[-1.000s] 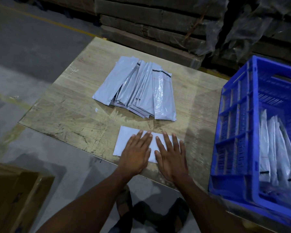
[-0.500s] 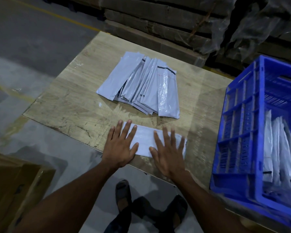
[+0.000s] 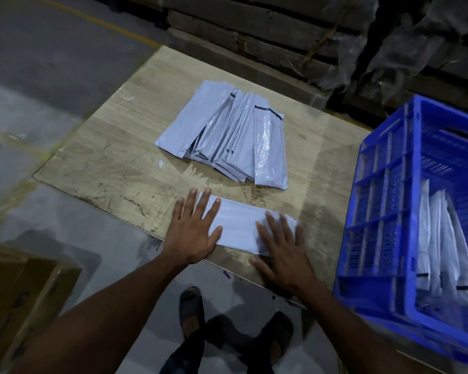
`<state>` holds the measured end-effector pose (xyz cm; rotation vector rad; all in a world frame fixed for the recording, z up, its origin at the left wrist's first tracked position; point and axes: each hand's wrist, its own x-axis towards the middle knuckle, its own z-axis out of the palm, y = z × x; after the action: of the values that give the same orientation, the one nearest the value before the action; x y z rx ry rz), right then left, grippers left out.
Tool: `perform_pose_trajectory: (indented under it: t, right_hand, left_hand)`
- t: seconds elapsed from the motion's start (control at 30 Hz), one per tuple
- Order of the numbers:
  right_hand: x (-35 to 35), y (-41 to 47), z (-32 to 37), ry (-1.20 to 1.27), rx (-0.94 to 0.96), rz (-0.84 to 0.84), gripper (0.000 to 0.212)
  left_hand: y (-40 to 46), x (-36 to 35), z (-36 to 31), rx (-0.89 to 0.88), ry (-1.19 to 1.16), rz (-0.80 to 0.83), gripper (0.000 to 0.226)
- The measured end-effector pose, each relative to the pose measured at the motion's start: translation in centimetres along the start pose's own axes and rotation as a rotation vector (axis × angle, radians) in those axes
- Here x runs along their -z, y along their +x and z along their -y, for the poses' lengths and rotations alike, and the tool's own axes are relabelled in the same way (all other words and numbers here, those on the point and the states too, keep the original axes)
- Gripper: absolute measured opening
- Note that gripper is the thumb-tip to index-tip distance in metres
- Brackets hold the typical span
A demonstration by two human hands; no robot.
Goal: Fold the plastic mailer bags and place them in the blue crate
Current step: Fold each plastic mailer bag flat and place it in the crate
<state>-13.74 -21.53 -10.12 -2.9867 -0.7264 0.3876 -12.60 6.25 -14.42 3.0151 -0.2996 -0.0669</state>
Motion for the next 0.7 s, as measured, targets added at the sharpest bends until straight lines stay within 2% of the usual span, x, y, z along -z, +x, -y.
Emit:
perform_pose_trajectory:
  t: [0.07,0.17,0.23,0.3,0.37,0.43,0.53,0.6,0.7]
  right_hand:
    - [-0.1,0.3,0.4,0.047,0.110,0.001,0.069]
    - [-0.2,1.4,0.5,0.077,0.116,0.015,0.058]
    - [-0.2,1.9,0.3,0.088,0.109,0.030,0.056]
    - [0.3,2.2,0.2,0.131,0.082,0.023,0.061]
    - [1.2,2.2,0.5,0.150,0.108,-0.011,0.060]
    - [1.7,1.5,1.1,0.094,0.257,-0.150,0.055]
    - [1.8,0.6,1.5,-0.076,0.625,-0.313,0.040]
    - [1.3,1.0,1.2,-0.139,0.675,-0.280,0.032]
    - [1.6,2.2,0.1,-0.145,0.608,-0.271,0.030]
  left_hand:
    - [0.1,0.1,0.1,-0.007,-0.013,-0.001,0.074]
    - [-0.1,0.5,0.2,-0.057,-0.076,-0.039,0.080]
    - [-0.4,0.8,0.5,-0.170,-0.091,-0.055,0.085]
    - [-0.6,0.8,1.0,-0.247,-0.055,-0.052,0.075]
    - [-0.3,0.6,1.1,-0.229,-0.033,-0.046,0.059]
    - [0.1,0.5,0.6,-0.185,-0.052,-0.045,0.053]
    - [0.2,0.6,0.1,-0.182,-0.118,-0.067,0.051]
    - [0.0,0.6,0.2,-0.186,-0.183,-0.094,0.048]
    - [0.0,1.0,-0.1,-0.141,-0.286,-0.110,0.050]
